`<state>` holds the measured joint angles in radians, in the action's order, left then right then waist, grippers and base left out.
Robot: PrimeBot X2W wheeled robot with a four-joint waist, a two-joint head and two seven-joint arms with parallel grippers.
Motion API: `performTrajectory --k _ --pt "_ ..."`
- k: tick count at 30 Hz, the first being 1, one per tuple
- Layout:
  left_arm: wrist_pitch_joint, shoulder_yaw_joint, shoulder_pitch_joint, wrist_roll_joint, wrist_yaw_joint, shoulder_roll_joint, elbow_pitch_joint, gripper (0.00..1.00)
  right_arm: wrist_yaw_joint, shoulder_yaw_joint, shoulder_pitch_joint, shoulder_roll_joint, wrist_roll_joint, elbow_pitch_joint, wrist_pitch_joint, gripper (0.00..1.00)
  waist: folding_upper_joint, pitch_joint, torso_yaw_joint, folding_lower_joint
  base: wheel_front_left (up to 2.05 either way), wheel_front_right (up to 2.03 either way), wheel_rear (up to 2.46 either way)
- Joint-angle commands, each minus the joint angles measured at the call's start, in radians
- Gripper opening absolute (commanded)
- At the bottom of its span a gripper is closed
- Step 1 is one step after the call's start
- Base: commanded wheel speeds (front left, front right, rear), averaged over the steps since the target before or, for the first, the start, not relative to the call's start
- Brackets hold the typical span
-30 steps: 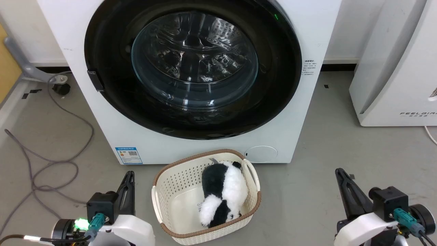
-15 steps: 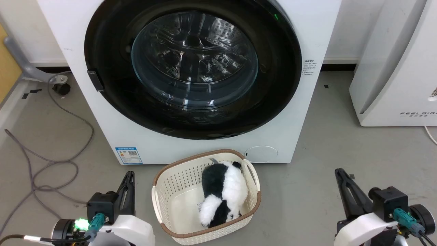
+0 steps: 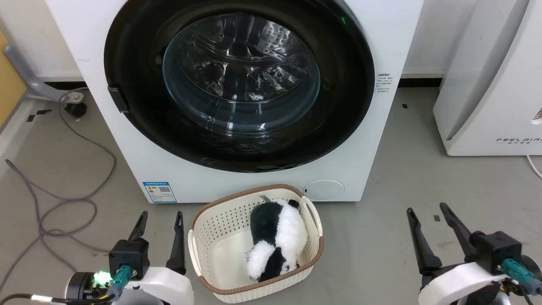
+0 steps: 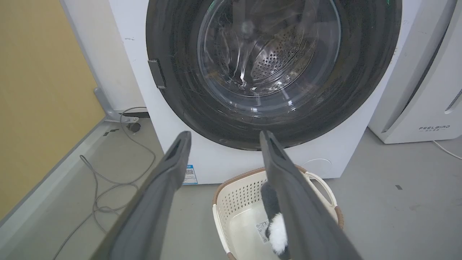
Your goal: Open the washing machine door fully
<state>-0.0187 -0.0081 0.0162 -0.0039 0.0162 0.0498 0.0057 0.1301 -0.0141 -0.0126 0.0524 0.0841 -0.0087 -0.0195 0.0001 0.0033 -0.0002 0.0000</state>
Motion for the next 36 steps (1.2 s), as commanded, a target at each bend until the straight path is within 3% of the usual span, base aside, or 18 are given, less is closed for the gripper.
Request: performTrajectory --k 1,3,5,14,24,36 --pt "-0.009 -0.002 -0.006 -0.007 0.008 0.000 0.001 1.00 0.000 -0.005 0.001 0.000 0.022 -0.007 -0.008 1.00 -0.0001 0.000 0.000 0.0000 0.00 0.00 0.00" --pt "-0.013 -0.003 -0.007 -0.008 0.011 0.000 0.000 1.00 0.000 -0.007 0.002 0.000 0.046 -0.008 -0.013 1.00 -0.0001 0.001 0.000 0.0000 0.00 0.00 0.00" --pt "-0.017 -0.004 -0.008 -0.008 0.015 0.000 0.000 1.00 0.000 -0.009 0.004 0.000 0.068 -0.008 -0.017 0.00 -0.0001 0.001 0.001 0.0000 0.00 0.00 0.00" --pt "-0.036 -0.010 -0.015 -0.011 0.031 0.000 -0.001 1.00 0.000 -0.034 0.036 0.000 0.202 0.009 -0.036 0.00 -0.0001 0.009 0.007 0.0000 0.00 0.00 0.00" --pt "-0.057 -0.014 -0.037 -0.008 0.041 0.000 -0.006 1.00 0.000 -0.089 0.151 0.000 0.524 0.135 -0.033 0.00 -0.0001 0.041 0.018 0.0000 0.00 0.00 0.00" --pt "-0.082 -0.024 -0.081 -0.012 0.057 0.000 -0.016 1.00 0.000 -0.152 0.356 0.066 0.752 0.304 0.000 0.00 -0.0001 0.114 0.042 0.0000 0.00 0.00 0.00"
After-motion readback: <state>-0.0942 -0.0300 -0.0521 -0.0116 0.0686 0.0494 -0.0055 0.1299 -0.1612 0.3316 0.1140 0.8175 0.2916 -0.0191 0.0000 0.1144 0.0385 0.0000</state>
